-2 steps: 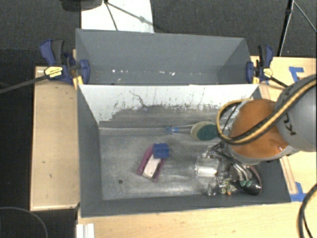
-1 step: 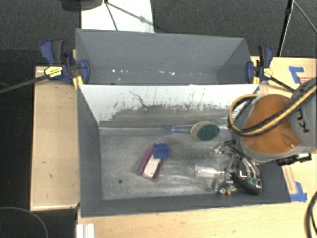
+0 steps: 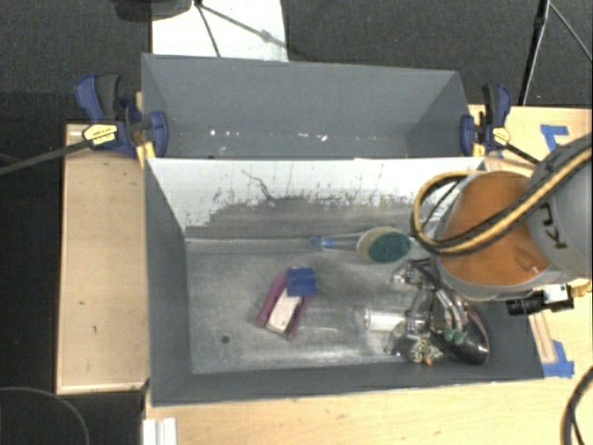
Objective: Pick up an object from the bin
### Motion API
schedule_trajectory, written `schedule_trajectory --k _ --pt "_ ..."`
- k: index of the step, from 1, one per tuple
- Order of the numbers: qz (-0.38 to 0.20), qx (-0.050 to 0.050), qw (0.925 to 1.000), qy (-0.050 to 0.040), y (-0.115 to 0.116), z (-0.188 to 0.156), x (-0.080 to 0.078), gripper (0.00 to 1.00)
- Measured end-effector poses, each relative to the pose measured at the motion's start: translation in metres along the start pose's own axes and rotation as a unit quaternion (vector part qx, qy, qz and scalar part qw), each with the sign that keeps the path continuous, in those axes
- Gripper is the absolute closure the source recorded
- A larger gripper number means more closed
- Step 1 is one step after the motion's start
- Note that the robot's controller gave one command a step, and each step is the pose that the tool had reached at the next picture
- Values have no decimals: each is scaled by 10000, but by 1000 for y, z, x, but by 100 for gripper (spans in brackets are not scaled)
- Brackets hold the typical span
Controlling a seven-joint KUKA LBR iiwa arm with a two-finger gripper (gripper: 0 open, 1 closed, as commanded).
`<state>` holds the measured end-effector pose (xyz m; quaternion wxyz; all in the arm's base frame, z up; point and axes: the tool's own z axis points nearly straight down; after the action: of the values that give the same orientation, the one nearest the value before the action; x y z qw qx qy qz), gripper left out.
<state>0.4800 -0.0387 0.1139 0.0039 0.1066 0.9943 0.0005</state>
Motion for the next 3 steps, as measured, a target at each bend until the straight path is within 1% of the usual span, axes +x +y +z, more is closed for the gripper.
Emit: schedule_trajectory --k 1,2,3 --pt "503 0 9987 6 -10 42 -1 0" --pt "-15 18 10000 -4 2 41 1 0" --pt "-25 5 10000 -39 3 39 -1 100"
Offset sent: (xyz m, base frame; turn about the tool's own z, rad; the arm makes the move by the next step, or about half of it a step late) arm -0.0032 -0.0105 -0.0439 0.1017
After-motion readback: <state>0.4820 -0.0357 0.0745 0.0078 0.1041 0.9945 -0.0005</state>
